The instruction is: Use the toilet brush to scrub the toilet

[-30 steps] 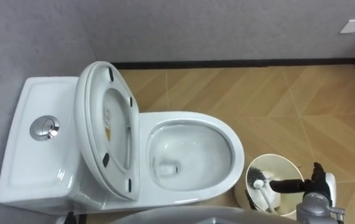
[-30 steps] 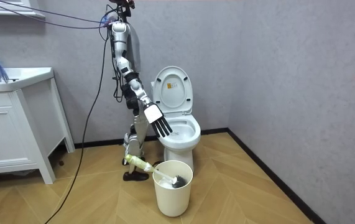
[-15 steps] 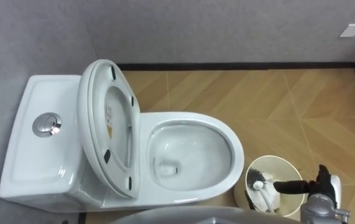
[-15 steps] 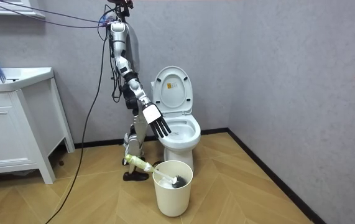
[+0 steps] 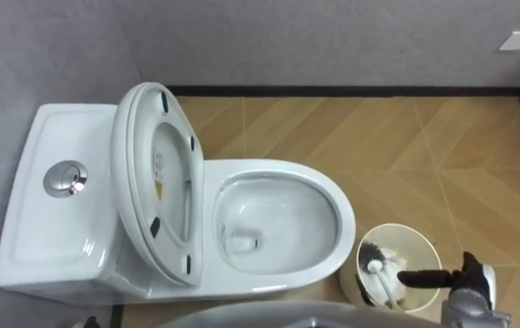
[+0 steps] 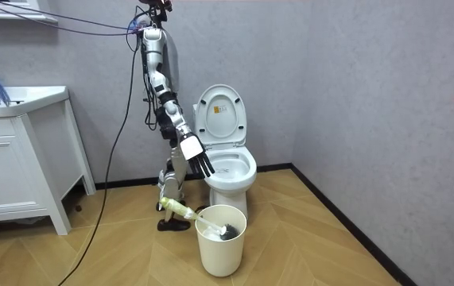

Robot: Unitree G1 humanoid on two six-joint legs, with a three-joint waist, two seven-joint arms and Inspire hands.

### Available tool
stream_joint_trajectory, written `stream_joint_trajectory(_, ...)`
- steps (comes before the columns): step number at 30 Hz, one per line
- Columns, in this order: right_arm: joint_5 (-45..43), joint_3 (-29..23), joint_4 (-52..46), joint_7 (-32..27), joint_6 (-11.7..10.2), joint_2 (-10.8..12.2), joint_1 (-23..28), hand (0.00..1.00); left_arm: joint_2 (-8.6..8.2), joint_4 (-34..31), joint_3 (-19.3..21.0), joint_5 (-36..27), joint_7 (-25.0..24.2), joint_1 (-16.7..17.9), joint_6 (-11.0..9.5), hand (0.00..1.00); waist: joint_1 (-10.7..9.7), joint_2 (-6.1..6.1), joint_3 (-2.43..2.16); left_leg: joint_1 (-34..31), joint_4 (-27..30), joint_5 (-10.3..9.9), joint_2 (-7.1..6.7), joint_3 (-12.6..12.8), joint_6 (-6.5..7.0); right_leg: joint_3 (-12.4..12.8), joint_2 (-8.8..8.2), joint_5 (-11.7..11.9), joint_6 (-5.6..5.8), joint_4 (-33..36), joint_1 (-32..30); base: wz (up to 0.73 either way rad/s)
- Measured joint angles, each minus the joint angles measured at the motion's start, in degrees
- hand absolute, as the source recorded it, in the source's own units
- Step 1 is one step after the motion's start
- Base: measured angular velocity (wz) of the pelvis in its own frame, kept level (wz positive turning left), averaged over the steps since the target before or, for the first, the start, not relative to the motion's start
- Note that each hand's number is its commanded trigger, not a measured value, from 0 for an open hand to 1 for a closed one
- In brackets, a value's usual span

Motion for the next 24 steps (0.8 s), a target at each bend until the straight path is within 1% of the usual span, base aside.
stream_joint_trajectory(2, 0.07, 0.24, 0.93, -0.05, 0.03, -0.25, -0.67, 0.0, 0.14, 0.01, -0.74, -0.03, -0.01, -0.48, 0.04, 0.0, 0.12, 0.21, -0.01, -1.06, 0.39, 0.02, 0.02, -0.46, 0.03, 0.01, 0.05, 0.07, -0.07, 0.17, -1.15, 0.12)
stream_joint_trajectory(3, 0.03, 0.31, 1.51, -0.05, 0.06, -0.25, -1.46, 0.0, 0.16, 0.09, -1.08, -0.02, -0.15, -0.96, 0.06, 0.0, 0.07, 0.26, 0.07, -1.9, 0.79, 0.02, 0.06, -0.63, 0.03, -0.21, 0.06, 0.17, -0.15, 0.15, -1.42, 0.07)
stream_joint_trajectory(5, 0.62, 0.36, 1.85, 0.01, 0.07, -0.32, -2.28, 0.0, 0.19, 0.11, -1.09, -0.01, -0.77, -1.98, 0.06, 0.0, 0.01, 0.29, 0.06, -3.45, 1.21, 0.04, 0.1, -1.08, 0.0, -1.14, -0.15, 0.29, -0.29, 0.43, -2.82, 0.11)
stream_joint_trajectory(7, 1.97, 0.36, 3.75, 0.05, 0.07, -0.72, -4.18, 0.0, 0.29, 0.28, -1.1, -0.03, -0.79, -3.34, -0.08, 0.0, 0.02, 0.27, 0.3, -5.46, 2.23, 0.08, 0.09, -1.68, -0.02, -1.79, -0.59, 0.31, -0.33, 1.06, -4.43, 0.13)
stream_joint_trajectory(11, 3.0, 0.66, 4.3, 0.05, 0.08, -0.86, -4.81, 0.0, 0.76, 0.28, -2.28, -0.03, -0.76, -4.5, -0.4, 0.0, 0.16, 0.48, 0.36, -8.08, 3.19, 0.08, 0.1, -2.04, -0.02, -1.8, -0.6, 0.38, -0.42, 1.65, -6.82, 0.06)
stream_joint_trajectory(12, 3.08, 0.91, 4.65, 0.05, 0.08, -0.93, -5.16, 0.0, 0.86, 0.48, -2.36, -0.01, -0.77, -4.7, -0.39, 0.0, 0.17, 0.6, 0.51, -8.8, 3.47, 0.09, 0.11, -2.06, -0.02, -1.75, -0.59, 0.4, -0.44, 1.97, -7.56, 0.0)
stream_joint_trajectory(15, 3.22, 1.57, 6.84, 0.06, 0.26, -1.49, -5.78, 0.0, 1.73, 0.41, -4.4, -0.02, -0.82, -5.05, -0.44, 0.0, 0.1, 0.89, 0.46, -10.22, 4.05, 0.08, 0.11, -2.11, -0.02, -1.89, -0.63, 0.52, -0.47, 1.98, -8.68, 0.0)
stream_joint_trajectory(17, 3.22, 2.28, 7.69, 0.06, 0.55, -1.81, -6.06, 0.0, 2.04, 0.42, -4.55, -0.09, -0.83, -5.07, -0.44, 0.0, -0.04, 1.1, 0.42, -10.92, 4.19, 0.09, 0.15, -2.17, -0.01, -2.47, -0.71, 0.7, -0.52, 1.97, -9.3, 0.0)
stream_joint_trajectory(19, 3.21, 2.68, 8.75, 0.06, 0.62, -2.23, -6.19, 0.0, 2.48, 0.36, -5.67, -0.11, -0.73, -5.1, -0.44, 0.0, -0.17, 1.21, 0.39, -11.91, 4.47, 0.11, 0.14, -2.18, 0.02, -2.71, -0.75, 0.72, -0.53, 2.15, -10.24, 0.0)
stream_joint_trajectory(24, 3.18, 2.68, 10.23, 0.06, 0.62, -2.67, -6.42, 0.0, 2.47, 0.78, -5.97, -0.1, -0.53, -5.41, -0.5, 0.0, 0.04, 1.14, 0.39, -13.41, 4.83, 0.22, 0.16, -2.02, 0.07, -2.99, -0.71, 0.77, -0.56, 3.05, -12.09, -0.01)
